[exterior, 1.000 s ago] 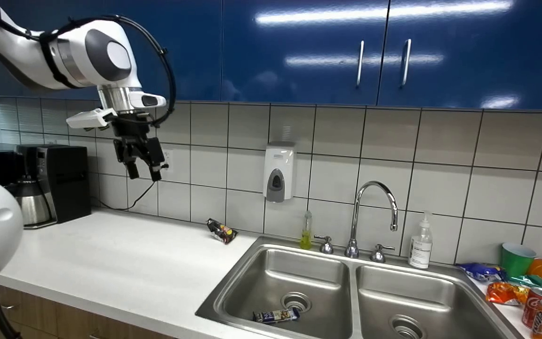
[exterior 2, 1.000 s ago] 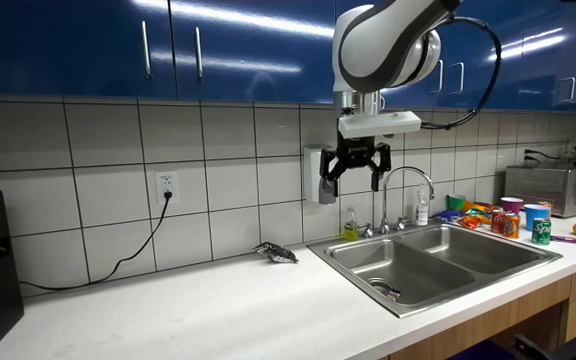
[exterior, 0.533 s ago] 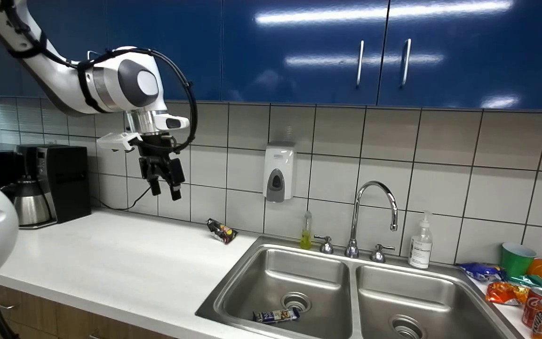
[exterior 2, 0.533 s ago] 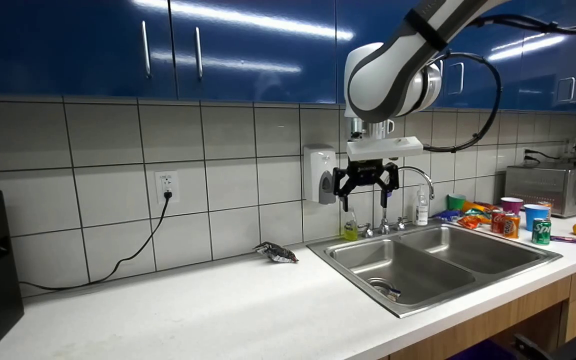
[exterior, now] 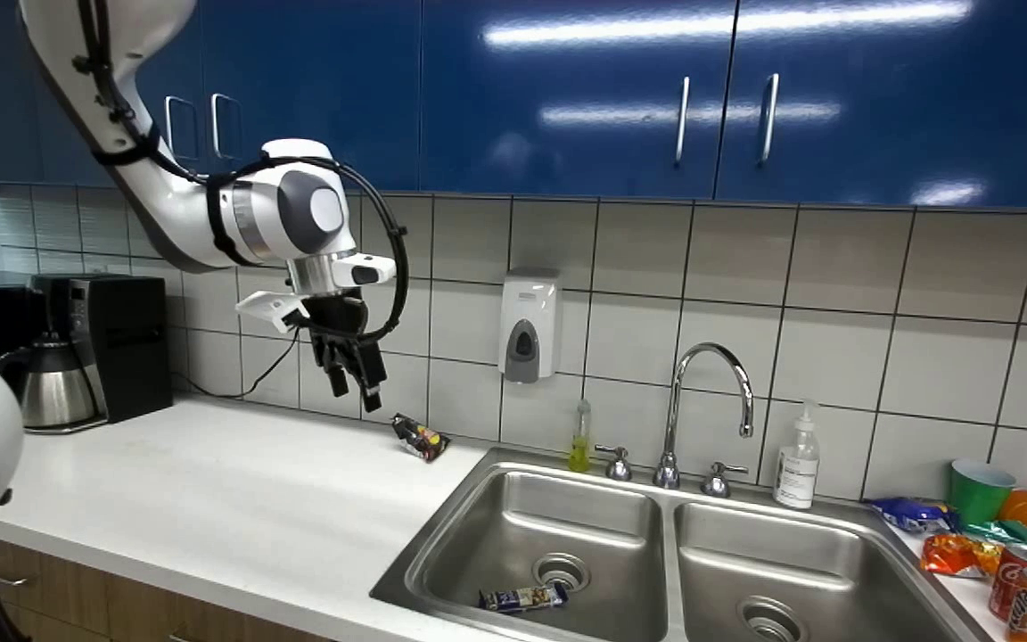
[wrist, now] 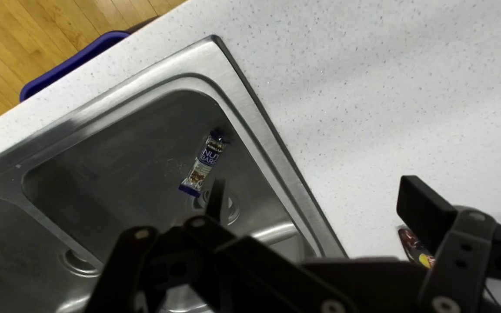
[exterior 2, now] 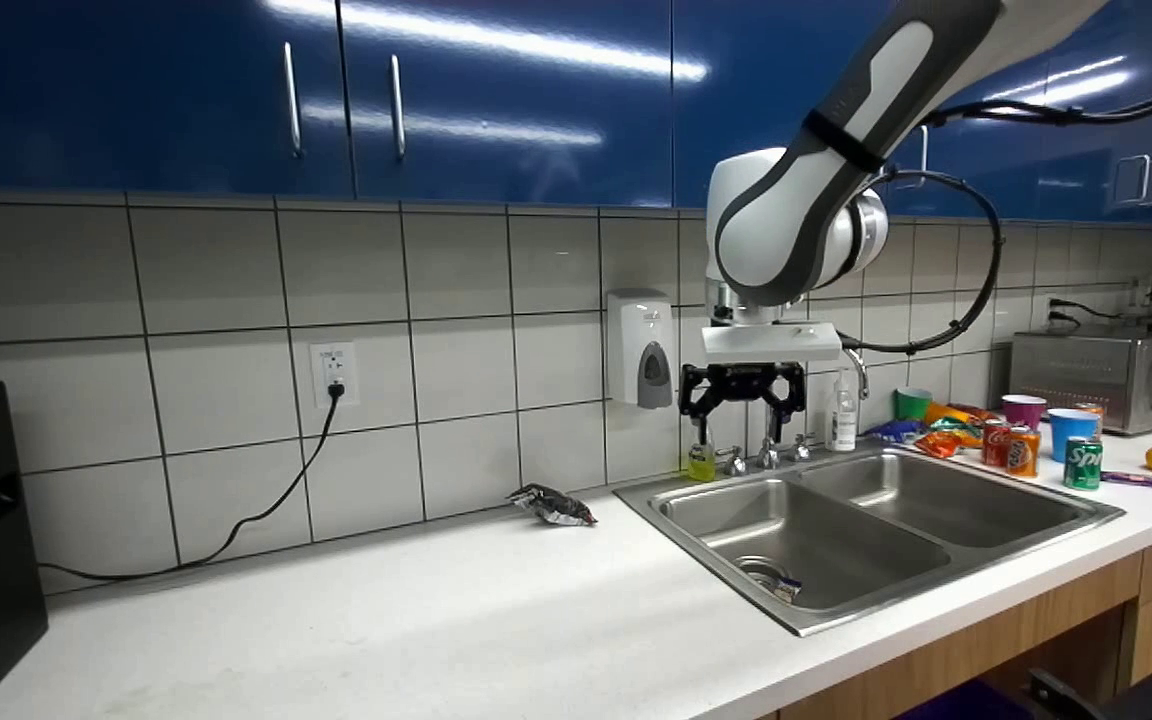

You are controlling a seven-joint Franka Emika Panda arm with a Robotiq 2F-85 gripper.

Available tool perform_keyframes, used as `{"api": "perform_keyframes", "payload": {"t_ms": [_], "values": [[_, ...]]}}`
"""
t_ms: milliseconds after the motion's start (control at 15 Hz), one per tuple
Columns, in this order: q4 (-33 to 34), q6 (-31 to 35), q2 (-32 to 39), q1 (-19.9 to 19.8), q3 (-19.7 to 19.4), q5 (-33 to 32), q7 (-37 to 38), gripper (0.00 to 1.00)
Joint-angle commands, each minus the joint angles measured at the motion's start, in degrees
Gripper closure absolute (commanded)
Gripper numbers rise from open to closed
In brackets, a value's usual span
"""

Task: Remove the packet from the left sink.

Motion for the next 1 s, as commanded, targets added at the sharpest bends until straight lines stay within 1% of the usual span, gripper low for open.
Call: {"api": "perform_keyframes", "payload": {"t_ms": [0,267,467,733,933], "values": [[0.76,5.59,4.87,-1.74,-1.27,-5.30,6.01,0.00],[2.16,9.37,10.14,-1.98,-4.72,-12.15,11.59,0.00],[4.02,10.36,13.78,-0.99,-8.16,-16.13,15.30,0.00],[7.50,11.54,18.99,1.05,-12.59,-18.66,18.10,0.00],[10.21,12.86,23.39,3.30,-15.61,-18.27,18.68,0.00]]}}
